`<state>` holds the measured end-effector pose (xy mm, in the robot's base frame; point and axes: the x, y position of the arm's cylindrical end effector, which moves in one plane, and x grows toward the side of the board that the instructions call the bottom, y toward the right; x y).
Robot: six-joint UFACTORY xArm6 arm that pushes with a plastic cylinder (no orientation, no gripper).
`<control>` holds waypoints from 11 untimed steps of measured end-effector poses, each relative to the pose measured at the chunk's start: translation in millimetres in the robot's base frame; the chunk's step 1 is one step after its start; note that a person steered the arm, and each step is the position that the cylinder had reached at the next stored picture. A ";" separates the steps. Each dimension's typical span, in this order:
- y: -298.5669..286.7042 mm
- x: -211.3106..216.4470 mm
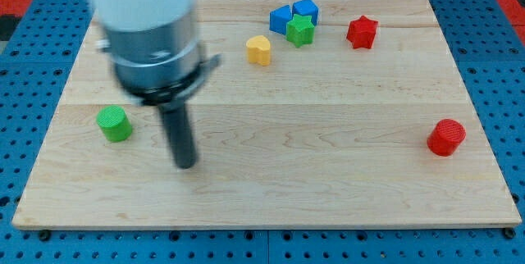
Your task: Put the green circle at the center of the board
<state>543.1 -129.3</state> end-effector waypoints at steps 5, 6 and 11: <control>-100.9 -49.2; -63.3 -47.0; 178.6 -100.8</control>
